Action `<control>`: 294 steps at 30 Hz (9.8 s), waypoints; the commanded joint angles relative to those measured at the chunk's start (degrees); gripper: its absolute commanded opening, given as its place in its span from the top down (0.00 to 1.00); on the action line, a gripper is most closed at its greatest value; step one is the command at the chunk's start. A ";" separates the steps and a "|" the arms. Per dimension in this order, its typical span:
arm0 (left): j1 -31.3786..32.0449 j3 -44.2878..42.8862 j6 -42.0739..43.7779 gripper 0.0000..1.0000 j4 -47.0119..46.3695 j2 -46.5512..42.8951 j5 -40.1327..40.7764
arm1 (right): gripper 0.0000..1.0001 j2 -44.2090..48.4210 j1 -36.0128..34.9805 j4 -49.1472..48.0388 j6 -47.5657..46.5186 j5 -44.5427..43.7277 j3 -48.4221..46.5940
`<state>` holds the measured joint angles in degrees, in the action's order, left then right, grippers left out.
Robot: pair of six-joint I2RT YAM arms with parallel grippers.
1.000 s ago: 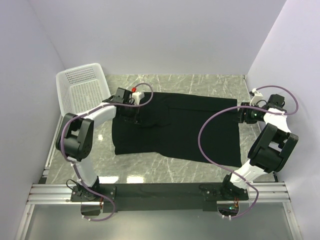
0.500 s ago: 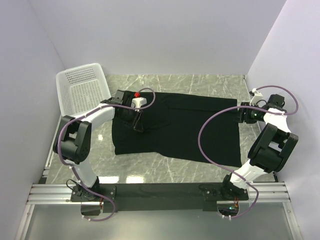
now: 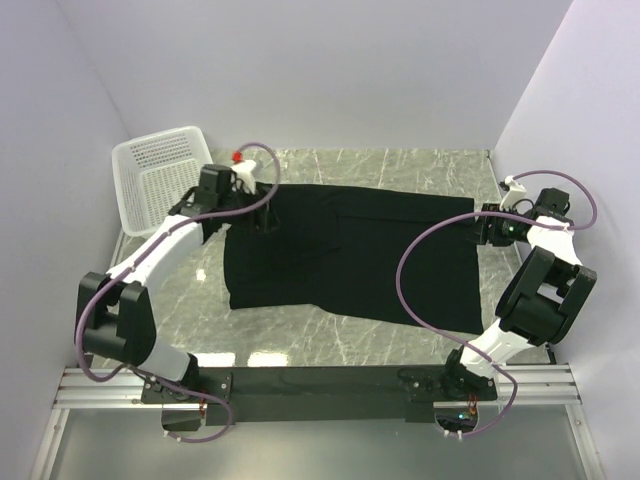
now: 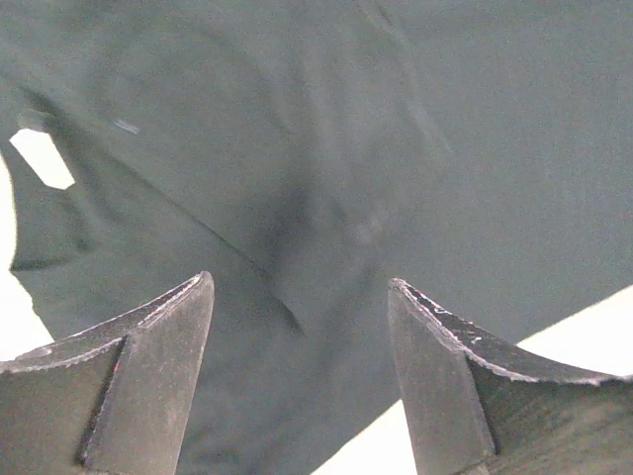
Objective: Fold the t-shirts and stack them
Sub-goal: Smooth out the T-shirt at the center of the board, then fold the T-shirt at the center of the board.
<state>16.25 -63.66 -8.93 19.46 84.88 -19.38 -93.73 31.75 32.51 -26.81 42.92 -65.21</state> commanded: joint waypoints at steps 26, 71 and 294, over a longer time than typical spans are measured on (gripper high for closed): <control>-3.07 -35.30 -13.92 0.30 -6.55 37.72 34.85 | 0.41 -16.39 -6.34 -6.94 18.36 -13.72 -20.04; -3.51 -30.56 -15.15 0.29 -4.26 29.64 30.71 | 0.56 -28.70 -8.02 0.71 32.61 -25.43 -28.56; -18.53 29.91 -35.19 0.99 -3.47 -11.32 -1.89 | 0.22 25.97 -7.05 32.70 -74.62 -15.49 23.46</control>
<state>-2.13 -32.82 -44.25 18.04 74.22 -18.94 -66.81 24.91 63.33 -98.43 28.34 -40.77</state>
